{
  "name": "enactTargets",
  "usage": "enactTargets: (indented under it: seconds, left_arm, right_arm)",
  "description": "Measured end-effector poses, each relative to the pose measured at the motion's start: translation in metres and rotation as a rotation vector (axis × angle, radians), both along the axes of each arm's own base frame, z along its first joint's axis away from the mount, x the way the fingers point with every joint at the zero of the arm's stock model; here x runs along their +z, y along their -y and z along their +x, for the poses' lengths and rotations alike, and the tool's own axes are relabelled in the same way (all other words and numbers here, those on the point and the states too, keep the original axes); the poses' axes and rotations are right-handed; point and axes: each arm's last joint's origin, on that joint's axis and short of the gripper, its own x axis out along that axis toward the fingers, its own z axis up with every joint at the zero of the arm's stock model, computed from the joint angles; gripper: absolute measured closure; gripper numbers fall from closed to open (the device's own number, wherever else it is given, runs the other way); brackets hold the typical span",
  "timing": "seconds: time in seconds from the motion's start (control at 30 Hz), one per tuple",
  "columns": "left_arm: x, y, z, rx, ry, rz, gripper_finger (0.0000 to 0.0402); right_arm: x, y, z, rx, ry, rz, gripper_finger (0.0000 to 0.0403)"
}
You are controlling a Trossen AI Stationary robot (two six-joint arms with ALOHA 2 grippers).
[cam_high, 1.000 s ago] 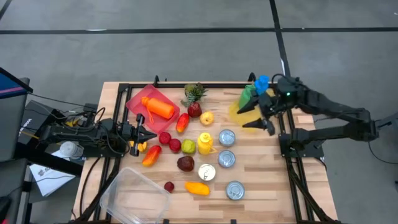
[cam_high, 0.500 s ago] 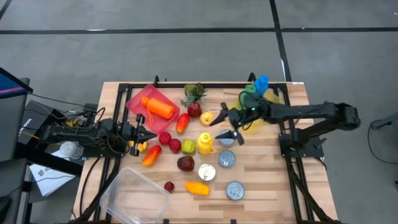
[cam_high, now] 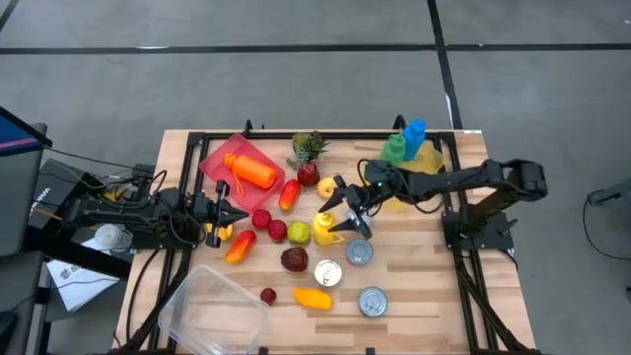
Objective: Pick & Place Food Item
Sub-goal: Put the yellow tumbler into the yellow bin
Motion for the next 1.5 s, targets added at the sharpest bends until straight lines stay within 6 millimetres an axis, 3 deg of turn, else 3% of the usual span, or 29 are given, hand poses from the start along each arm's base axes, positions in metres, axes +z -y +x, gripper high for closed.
enactTargets:
  seconds: [0.37, 0.63, 0.8, 0.97, 1.13, 1.33, 1.5]
  left_arm:
    - [0.0, 0.0, 0.0, 0.0, 0.0, 0.0, 0.0401]
    - [0.0, 0.0, 0.0, 0.0, 0.0, 0.0, 0.0401]
    - [0.0, 0.0, 0.0, 0.0, 0.0, 0.0, 0.0401]
    - [0.0, 0.0, 0.0, 0.001, 0.0, 0.0, 0.0401]
    - [0.0, 0.0, 0.0, 0.0, 0.0, 0.0, 0.0401]
    - [0.0, 0.0, 0.0, 0.0, 0.0, 0.0, 0.0401]
    - [0.0, 0.0, 0.0, 0.0, 0.0, 0.0, 0.0401]
  right_arm:
    - [-0.008, 0.008, 0.003, -0.048, -0.033, 0.01, 0.0141]
    - [-0.017, 0.01, 0.007, -0.059, -0.062, 0.014, 0.0238]
    - [-0.022, 0.009, 0.012, -0.052, -0.055, 0.016, 0.0272]
    - [-0.019, 0.009, 0.01, -0.058, -0.053, 0.021, 0.0295]
    - [-0.014, 0.012, 0.006, -0.079, -0.058, 0.046, 0.0361]
    - [0.016, 0.017, -0.009, -0.117, 0.012, 0.09, 0.036]
    - [0.06, 0.023, -0.05, -0.207, 0.073, 0.079, 0.036]
